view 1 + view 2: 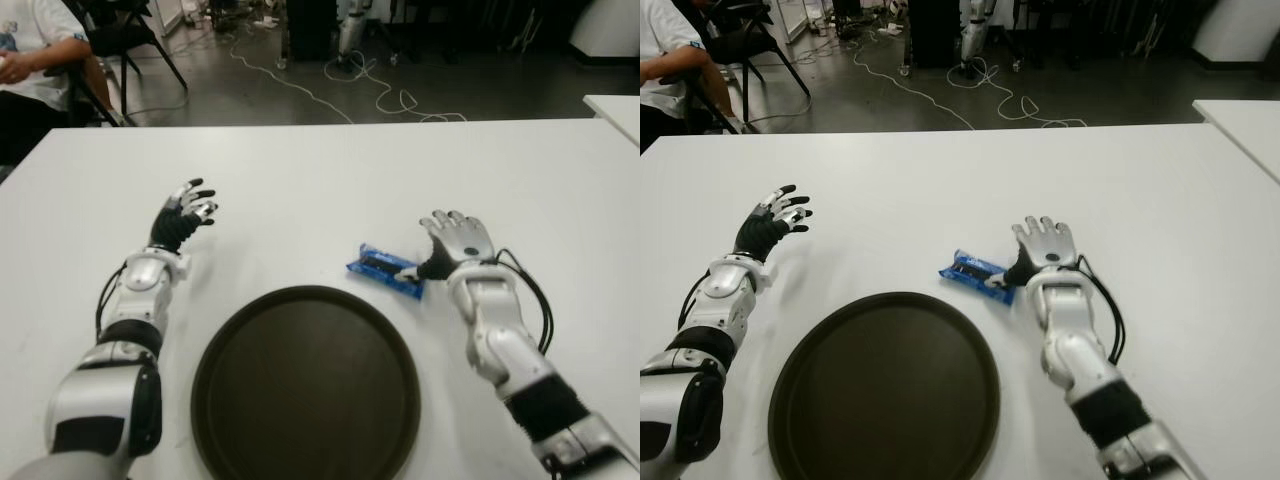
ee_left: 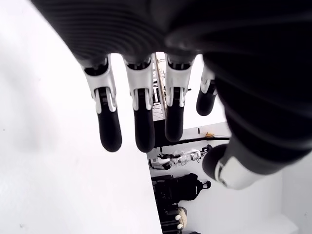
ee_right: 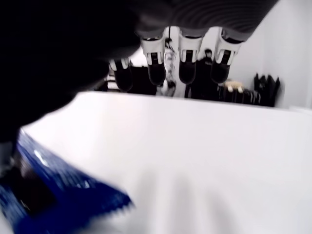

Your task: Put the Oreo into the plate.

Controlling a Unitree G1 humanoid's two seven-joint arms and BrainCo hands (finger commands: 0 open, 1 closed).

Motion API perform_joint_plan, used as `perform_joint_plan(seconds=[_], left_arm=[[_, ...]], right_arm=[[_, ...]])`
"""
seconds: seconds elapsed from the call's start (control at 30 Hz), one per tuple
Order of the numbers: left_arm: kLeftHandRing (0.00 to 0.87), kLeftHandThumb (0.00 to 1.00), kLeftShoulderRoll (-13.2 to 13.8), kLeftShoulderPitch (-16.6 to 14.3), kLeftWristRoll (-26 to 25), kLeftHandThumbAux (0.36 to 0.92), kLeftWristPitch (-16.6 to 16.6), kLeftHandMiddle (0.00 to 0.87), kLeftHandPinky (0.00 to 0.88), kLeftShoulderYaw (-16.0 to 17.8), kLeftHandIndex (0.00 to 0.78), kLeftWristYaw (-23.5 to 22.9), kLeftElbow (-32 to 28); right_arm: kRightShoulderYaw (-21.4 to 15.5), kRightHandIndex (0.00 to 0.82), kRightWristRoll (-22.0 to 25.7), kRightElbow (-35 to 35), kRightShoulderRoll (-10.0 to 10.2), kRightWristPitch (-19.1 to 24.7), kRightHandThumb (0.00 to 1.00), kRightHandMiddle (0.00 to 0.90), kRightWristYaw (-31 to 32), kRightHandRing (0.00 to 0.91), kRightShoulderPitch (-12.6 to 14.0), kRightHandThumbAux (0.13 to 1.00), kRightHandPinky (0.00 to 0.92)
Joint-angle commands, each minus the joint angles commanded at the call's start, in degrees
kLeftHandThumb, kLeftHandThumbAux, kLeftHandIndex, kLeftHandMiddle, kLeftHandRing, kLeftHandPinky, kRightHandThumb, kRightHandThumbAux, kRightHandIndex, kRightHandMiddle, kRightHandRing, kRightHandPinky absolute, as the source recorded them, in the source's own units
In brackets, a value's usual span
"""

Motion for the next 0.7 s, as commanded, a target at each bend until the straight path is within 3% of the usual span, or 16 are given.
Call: perform_joint_plan(seconds=[0.33,0.7], left_arm=[[0.252,0.192,-0.09,0.01,-0.15,0.634,0.06,0.22,0.318,0.08,0.105,-0.4,0.04],[0.248,0.2,-0.1,0.01,-0.1,0.624,0.07,0.221,0.308,0.01,0.102,-0.72,0.13]], right_arm=[[-0.83,0.027,6.81,2.15,0.02,-0.44,0.0,0.058,-2.21,0.028,-0.81,0.465,0.021],[-0.52,0.021,10.35,5.08,-0.34,0.02,0.0,0.049,-4.69,0.032,-2.18,0.488,0.026]])
